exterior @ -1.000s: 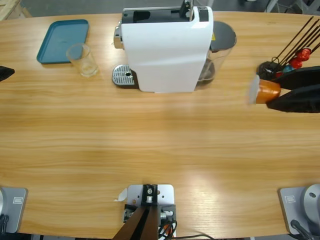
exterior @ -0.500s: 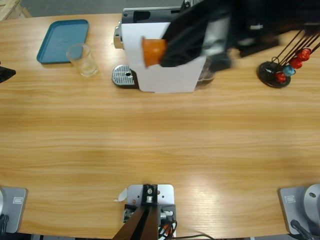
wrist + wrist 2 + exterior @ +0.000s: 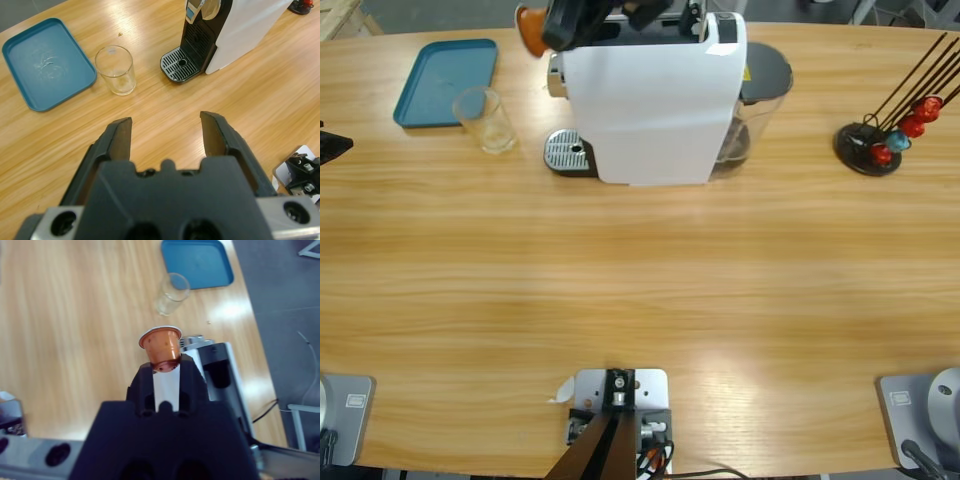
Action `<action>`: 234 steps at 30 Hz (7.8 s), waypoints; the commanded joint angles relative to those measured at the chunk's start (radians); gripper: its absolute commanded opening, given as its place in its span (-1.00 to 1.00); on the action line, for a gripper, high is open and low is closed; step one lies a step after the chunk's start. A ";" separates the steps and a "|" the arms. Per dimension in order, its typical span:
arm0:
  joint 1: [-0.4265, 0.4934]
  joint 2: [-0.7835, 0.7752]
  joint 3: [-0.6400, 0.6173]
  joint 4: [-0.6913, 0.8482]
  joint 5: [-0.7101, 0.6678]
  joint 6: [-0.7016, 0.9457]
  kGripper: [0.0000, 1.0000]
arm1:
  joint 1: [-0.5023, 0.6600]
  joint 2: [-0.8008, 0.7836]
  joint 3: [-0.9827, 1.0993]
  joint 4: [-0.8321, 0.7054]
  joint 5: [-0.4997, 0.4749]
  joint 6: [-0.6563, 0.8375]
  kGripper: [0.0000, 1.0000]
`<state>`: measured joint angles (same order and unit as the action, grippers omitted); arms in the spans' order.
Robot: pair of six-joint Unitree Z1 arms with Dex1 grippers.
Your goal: Pour coffee
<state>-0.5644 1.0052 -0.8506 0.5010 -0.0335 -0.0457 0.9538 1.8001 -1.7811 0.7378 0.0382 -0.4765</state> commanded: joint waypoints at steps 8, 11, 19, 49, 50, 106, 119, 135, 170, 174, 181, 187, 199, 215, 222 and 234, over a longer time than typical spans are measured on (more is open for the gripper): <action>-0.009 -0.002 0.043 -0.009 -0.023 0.005 0.17 | -0.117 0.070 -0.001 -0.030 -0.023 -0.056 -1.00; -0.009 0.000 0.043 -0.009 -0.023 0.006 0.17 | -0.123 0.083 0.000 -0.033 -0.017 -0.057 -1.00; -0.009 -0.001 0.042 -0.009 -0.023 0.005 0.17 | -0.125 0.129 0.002 -0.063 -0.006 -0.057 -1.00; -0.009 0.009 0.043 -0.015 -0.025 0.006 0.17 | -0.179 0.081 0.090 -0.081 -0.001 -0.065 -1.00; -0.009 0.009 0.043 -0.015 -0.024 0.006 0.17 | -0.179 0.080 0.089 -0.081 -0.001 -0.065 -1.00; -0.009 -0.010 0.045 -0.017 -0.045 0.003 0.17 | -0.137 -0.353 0.132 0.267 0.101 0.209 -1.00; -0.009 -0.013 0.045 -0.018 -0.045 0.001 0.17 | -0.136 -0.299 0.177 0.173 -0.116 0.194 -1.00; -0.009 -0.033 0.047 -0.016 -0.042 0.001 0.17 | -0.081 -0.197 0.167 0.041 -0.517 0.249 -1.00; -0.009 0.000 0.046 -0.018 -0.045 -0.022 0.17 | 0.124 0.089 0.002 -0.078 -0.798 0.208 -1.00; -0.009 0.007 0.044 -0.018 -0.045 -0.022 0.17 | 0.157 0.123 -0.001 -0.078 -0.799 0.226 -1.00; -0.009 0.014 0.042 -0.018 -0.046 -0.022 0.17 | 0.187 0.177 -0.001 -0.075 -0.799 0.273 -1.00; -0.009 0.021 0.041 -0.018 -0.049 -0.022 0.17 | 0.187 0.199 -0.001 -0.075 -0.799 0.274 -1.00; -0.009 0.026 0.042 -0.016 -0.049 -0.026 0.17 | 0.187 0.254 -0.028 -0.075 -0.790 0.285 -1.00; -0.009 0.033 0.041 -0.016 -0.049 -0.031 0.17 | 0.187 0.304 -0.039 -0.075 -0.759 0.316 -1.00; -0.009 0.038 0.040 -0.016 -0.049 -0.031 0.17 | 0.187 0.320 -0.040 -0.075 -0.749 0.330 -1.00; -0.009 0.039 0.039 -0.015 -0.048 -0.031 0.17 | 0.187 0.349 -0.050 -0.075 -0.731 0.343 -1.00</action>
<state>-0.5647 1.0222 -0.8483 0.4952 -0.0666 -0.0673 1.1048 2.0120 -1.8758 0.6646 -0.7537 -0.1514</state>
